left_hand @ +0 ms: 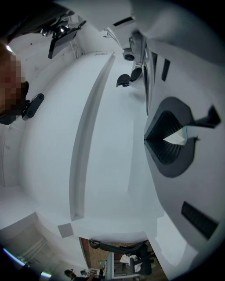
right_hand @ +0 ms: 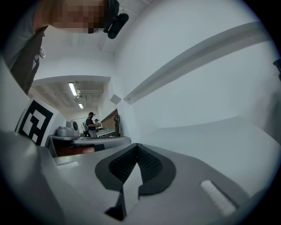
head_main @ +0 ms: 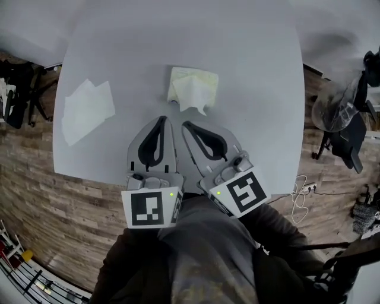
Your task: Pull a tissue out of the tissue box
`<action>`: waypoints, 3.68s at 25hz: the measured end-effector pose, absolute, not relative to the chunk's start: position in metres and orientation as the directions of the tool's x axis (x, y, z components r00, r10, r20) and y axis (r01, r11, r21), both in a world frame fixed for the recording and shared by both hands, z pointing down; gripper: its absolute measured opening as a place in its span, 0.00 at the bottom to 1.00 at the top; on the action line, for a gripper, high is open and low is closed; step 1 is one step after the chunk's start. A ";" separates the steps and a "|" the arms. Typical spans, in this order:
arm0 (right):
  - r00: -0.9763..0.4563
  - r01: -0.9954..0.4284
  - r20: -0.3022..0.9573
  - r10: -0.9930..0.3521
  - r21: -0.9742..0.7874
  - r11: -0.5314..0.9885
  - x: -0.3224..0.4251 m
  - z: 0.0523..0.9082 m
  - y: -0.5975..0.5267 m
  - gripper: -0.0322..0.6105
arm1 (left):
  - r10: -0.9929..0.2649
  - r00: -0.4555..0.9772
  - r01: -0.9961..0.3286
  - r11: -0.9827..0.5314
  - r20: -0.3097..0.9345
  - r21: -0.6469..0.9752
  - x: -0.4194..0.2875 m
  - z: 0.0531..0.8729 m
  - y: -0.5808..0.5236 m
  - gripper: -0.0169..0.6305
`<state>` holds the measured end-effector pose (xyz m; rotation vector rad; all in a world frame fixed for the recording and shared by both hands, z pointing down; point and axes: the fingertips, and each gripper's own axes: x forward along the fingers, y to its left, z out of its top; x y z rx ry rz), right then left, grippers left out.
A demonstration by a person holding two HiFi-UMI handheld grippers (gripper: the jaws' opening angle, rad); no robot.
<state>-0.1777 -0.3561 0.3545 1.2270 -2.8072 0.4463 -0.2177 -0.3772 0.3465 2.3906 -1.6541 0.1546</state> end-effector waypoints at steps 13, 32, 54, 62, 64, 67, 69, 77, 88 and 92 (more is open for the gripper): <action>-0.604 -0.784 0.151 -0.782 0.061 0.618 -0.151 0.397 -0.364 0.15 | -0.898 0.317 -0.946 -0.279 0.305 0.164 -0.213 0.405 -0.403 0.02; -0.451 -0.776 0.317 -0.834 0.321 0.542 -0.151 0.461 -0.410 0.19 | -0.888 0.263 -0.963 -0.215 0.377 0.165 -0.223 0.438 -0.422 0.02; -0.454 -0.819 0.144 -0.879 0.321 0.476 -0.133 0.326 -0.412 0.05 | -0.935 0.294 -0.952 -0.269 0.196 0.145 -0.211 0.323 -0.416 0.02; -0.477 -0.849 0.007 -0.879 0.256 0.462 -0.129 0.244 -0.396 0.05 | -0.947 0.317 -0.945 -0.310 0.054 0.102 -0.202 0.255 -0.400 0.02; -0.481 -0.854 -0.018 -0.877 0.236 0.463 -0.127 0.224 -0.389 0.05 | -0.947 0.322 -0.944 -0.318 0.026 0.091 -0.201 0.239 -0.392 0.02; -0.487 -0.863 -0.064 -0.871 0.188 0.469 -0.124 0.196 -0.379 0.05 | -0.945 0.326 -0.943 -0.327 -0.022 0.067 -0.201 0.214 -0.383 0.02; -0.493 -0.864 -0.087 -0.866 0.168 0.475 -0.123 0.182 -0.374 0.05 | -0.944 0.326 -0.943 -0.328 -0.045 0.053 -0.202 0.201 -0.376 0.02; -0.521 -0.853 -0.075 -0.850 0.085 0.516 -0.119 0.174 -0.361 0.05 | -0.932 0.350 -0.935 -0.353 -0.091 0.019 -0.192 0.180 -0.359 0.02; -0.552 -0.834 -0.110 -0.827 0.039 0.551 -0.116 0.164 -0.357 0.05 | -0.923 0.370 -0.928 -0.372 -0.105 0.002 -0.183 0.175 -0.352 0.02; -0.552 -0.833 -0.116 -0.826 0.038 0.552 -0.116 0.163 -0.357 0.05 | -0.923 0.370 -0.928 -0.372 -0.103 0.003 -0.183 0.176 -0.352 0.02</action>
